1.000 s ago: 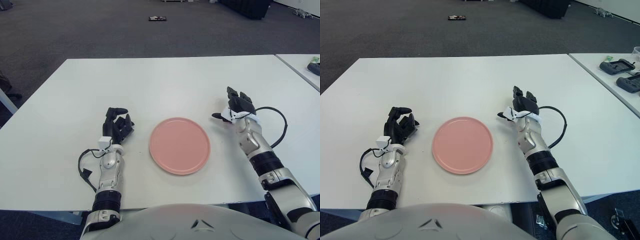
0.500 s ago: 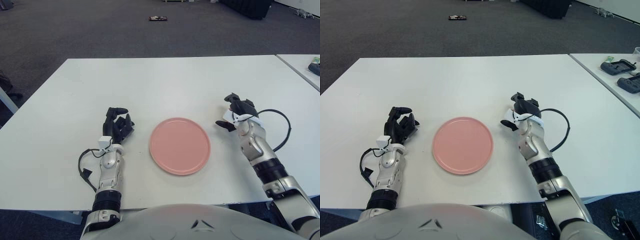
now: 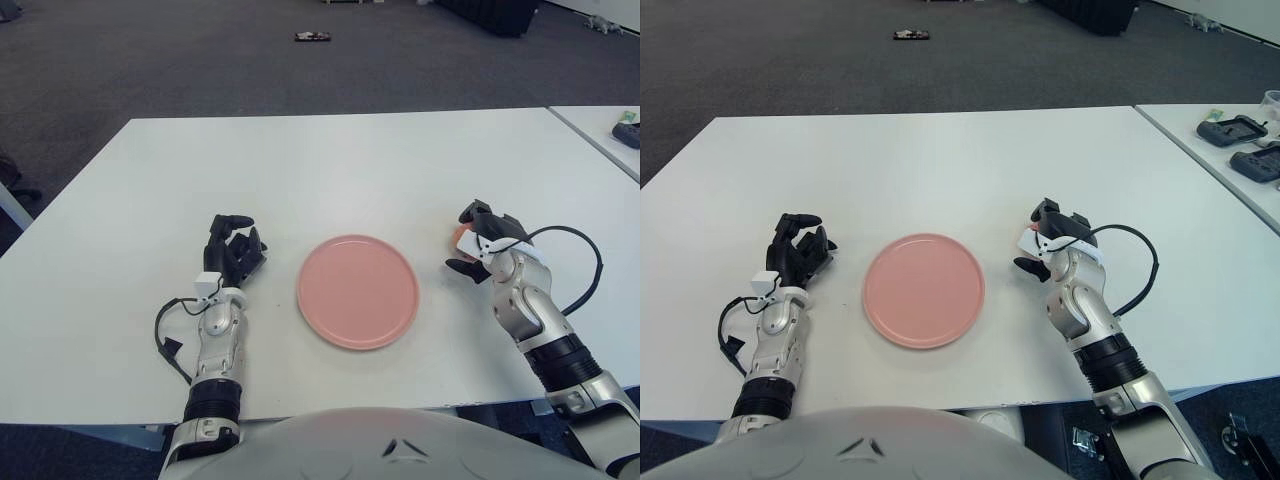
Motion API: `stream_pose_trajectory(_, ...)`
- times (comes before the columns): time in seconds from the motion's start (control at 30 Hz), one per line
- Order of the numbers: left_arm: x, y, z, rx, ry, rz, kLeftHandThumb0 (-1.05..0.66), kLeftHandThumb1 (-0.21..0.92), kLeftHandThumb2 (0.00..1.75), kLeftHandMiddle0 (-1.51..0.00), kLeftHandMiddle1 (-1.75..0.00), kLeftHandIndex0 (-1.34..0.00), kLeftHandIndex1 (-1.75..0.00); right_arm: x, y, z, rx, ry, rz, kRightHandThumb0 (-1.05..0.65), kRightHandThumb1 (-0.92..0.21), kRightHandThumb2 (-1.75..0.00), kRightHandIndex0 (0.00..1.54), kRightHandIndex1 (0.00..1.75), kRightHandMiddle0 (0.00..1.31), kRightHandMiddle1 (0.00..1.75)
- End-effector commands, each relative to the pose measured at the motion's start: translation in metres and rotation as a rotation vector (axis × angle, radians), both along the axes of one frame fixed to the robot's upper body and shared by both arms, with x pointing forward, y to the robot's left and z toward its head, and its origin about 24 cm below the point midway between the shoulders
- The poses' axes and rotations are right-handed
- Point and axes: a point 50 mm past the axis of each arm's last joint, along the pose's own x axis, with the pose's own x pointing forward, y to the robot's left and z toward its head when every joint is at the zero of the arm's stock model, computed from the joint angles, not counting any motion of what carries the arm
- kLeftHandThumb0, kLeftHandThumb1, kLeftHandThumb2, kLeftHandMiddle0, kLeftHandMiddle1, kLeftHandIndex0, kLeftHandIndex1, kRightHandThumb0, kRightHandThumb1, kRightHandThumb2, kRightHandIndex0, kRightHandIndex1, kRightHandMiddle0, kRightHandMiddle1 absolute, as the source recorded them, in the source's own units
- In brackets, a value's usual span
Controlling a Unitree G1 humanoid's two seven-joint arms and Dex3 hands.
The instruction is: Put the apple into the plate.
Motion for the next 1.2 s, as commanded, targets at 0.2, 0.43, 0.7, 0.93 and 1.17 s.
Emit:
stream_pose_trajectory(0.2,-0.011,0.001,-0.018,-0.019,0.097,0.011,-0.39,0.64,0.92,-0.71,-1.75,-0.37,-1.75,-0.013,0.000,-0.002,-0.071,-0.007,0.018,-0.41,-0.48,-1.07,0.31,1.75,0.45,1.73)
stream_pose_trajectory(0.43,-0.010,0.001,-0.018,-0.003,0.101,0.005,-0.39,0.62,0.95,-0.72,-1.75,-0.38,-1.75,-0.016,0.003,0.005,-0.036,-0.156,-0.022,-0.04,-0.12,-1.53,0.73,1.75,0.56,1.73)
stream_pose_trajectory(0.7,-0.011,0.001,-0.017,-0.005,0.095,-0.001,-0.40,0.61,0.95,-0.72,-1.75,-0.38,-1.75,-0.017,0.000,0.004,0.155,-0.364,-0.143,0.00,-0.10,-1.55,0.81,1.66,0.54,1.75)
stream_pose_trajectory(0.93,-0.011,0.001,-0.017,0.001,0.101,0.005,-0.39,0.62,0.95,-0.72,-1.75,-0.38,-1.75,-0.019,-0.001,0.004,0.225,-0.460,-0.163,0.00,-0.09,-1.55,0.82,1.64,0.55,1.75)
stream_pose_trajectory(1.17,-0.011,0.001,-0.016,0.003,0.099,0.001,-0.40,0.61,0.95,-0.72,-1.75,-0.38,-1.75,-0.021,0.000,0.004,0.263,-0.551,-0.160,0.00,-0.07,-1.56,0.84,1.61,0.56,1.75)
